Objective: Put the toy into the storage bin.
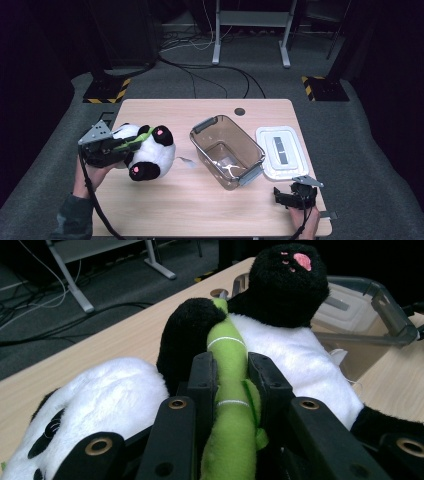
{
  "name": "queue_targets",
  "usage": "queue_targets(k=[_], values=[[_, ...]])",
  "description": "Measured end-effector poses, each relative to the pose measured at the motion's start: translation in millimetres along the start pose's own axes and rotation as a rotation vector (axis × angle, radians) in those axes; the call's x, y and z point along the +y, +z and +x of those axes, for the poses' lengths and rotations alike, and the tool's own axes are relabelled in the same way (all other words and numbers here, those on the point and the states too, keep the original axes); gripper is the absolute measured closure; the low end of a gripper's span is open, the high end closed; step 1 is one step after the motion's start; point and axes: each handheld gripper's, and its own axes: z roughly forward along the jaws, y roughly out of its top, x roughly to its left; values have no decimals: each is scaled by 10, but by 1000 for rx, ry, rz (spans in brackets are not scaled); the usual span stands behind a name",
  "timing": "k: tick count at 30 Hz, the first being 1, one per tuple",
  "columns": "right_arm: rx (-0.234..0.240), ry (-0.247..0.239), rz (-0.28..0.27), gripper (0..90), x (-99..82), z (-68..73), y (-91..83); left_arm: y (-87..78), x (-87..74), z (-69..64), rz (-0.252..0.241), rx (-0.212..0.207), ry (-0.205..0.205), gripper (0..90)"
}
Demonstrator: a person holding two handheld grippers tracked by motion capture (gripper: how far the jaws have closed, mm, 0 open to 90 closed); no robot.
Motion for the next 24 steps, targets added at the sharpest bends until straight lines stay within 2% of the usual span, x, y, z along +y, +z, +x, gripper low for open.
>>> queue_targets(k=[15, 18, 23, 24], values=[[2, 2, -1, 34, 0, -5, 0, 16, 388, 35, -35, -14, 49, 736], [2, 1, -1, 34, 0, -4, 0, 45, 491, 25, -38, -20, 73, 736], [2, 2, -1, 34, 0, -5, 0, 94, 620, 6, -49, -36, 91, 735], [2, 2, -1, 34, 0, -5, 0, 122, 671, -6, -50, -48, 108, 735]])
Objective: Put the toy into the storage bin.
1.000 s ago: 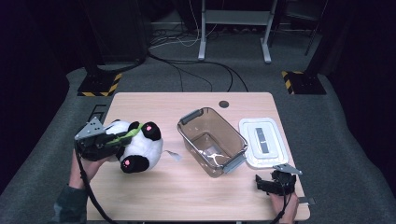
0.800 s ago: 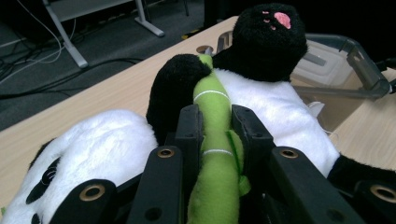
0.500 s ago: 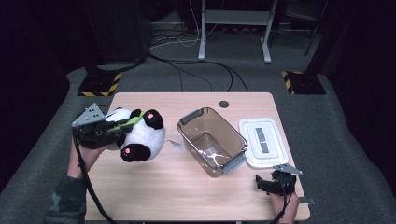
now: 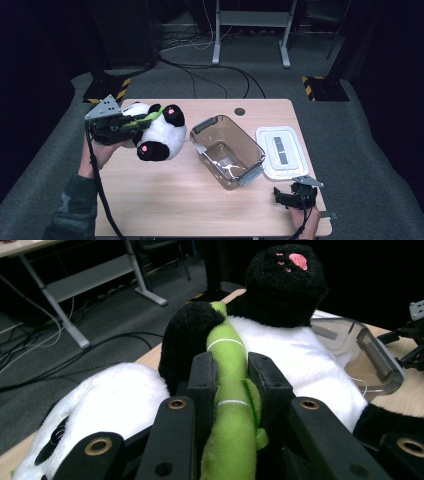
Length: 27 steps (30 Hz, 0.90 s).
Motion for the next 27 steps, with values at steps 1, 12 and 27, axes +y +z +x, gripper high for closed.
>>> queue_targets(k=[1, 12, 27], values=[[0, 0, 0, 35, 0, 0, 0, 23, 26, -7, -3, -4, 5, 735], [1, 1, -1, 36, -1, -3, -1, 266, 241, -62, -5, -55, 49, 734], [1, 2, -1, 37, -1, -3, -3, 726, 542, -229, 12, -154, 136, 733]])
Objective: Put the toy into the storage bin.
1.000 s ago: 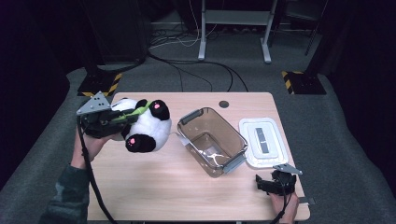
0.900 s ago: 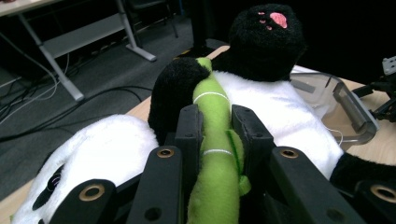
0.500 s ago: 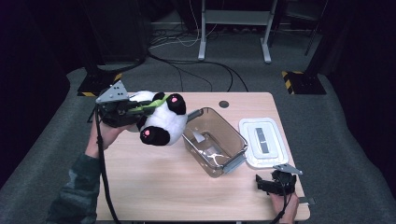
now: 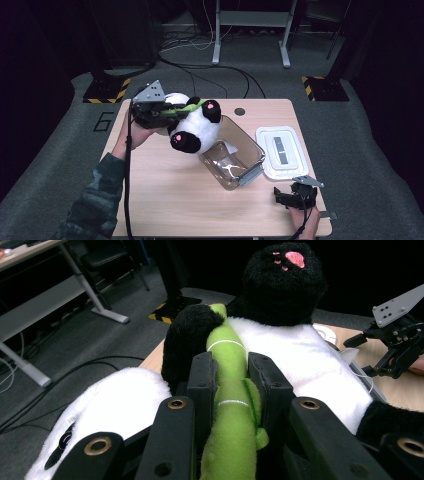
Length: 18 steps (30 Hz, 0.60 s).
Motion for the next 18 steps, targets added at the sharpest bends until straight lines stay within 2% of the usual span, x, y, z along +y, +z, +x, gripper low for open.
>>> queue_targets(k=[2, 18], values=[[0, 0, 0, 38, 0, 0, 0, 91, 48, -18, 3, -11, 22, 733], [0, 1, -1, 39, 0, -1, -1, 477, 232, -136, 18, -82, 54, 732]])
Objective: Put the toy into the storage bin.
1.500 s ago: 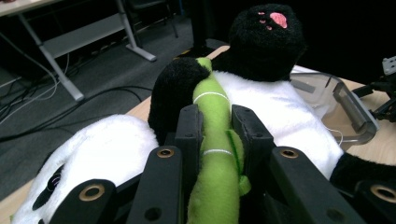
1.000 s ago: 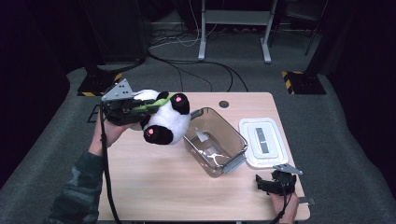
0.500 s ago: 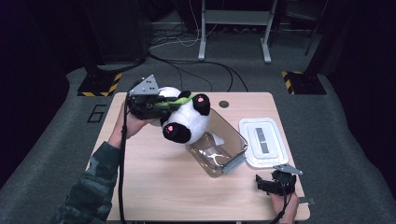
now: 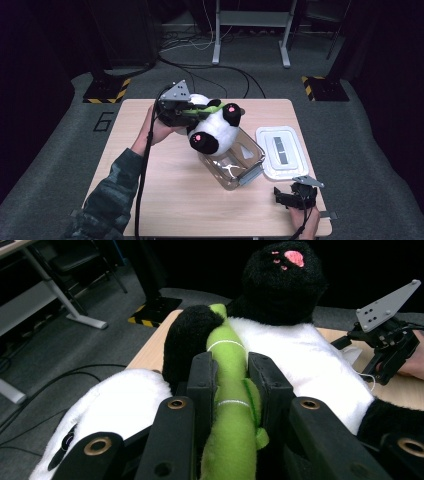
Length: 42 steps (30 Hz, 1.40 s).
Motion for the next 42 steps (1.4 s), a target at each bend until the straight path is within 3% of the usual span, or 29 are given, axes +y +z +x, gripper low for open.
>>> queue_targets(k=[13, 21, 27, 32, 36, 42], values=[[1, 7, 0, 41, 1, 0, -2, 299, 90, -126, 25, -17, -5, 732], [2, 8, -2, 42, 0, -1, -4, 467, 125, -187, 36, -62, 54, 729], [3, 7, -1, 43, 0, -1, -4, 629, 83, -200, 49, -86, 73, 727], [4, 6, -3, 43, -1, 5, -4, 795, -21, -213, 95, -125, 89, 725], [4, 6, -2, 43, 0, 6, -3, 868, -76, -208, 95, -141, 82, 723], [4, 0, 0, 43, -2, 9, -5, 961, -113, -247, 115, -165, 103, 718]])
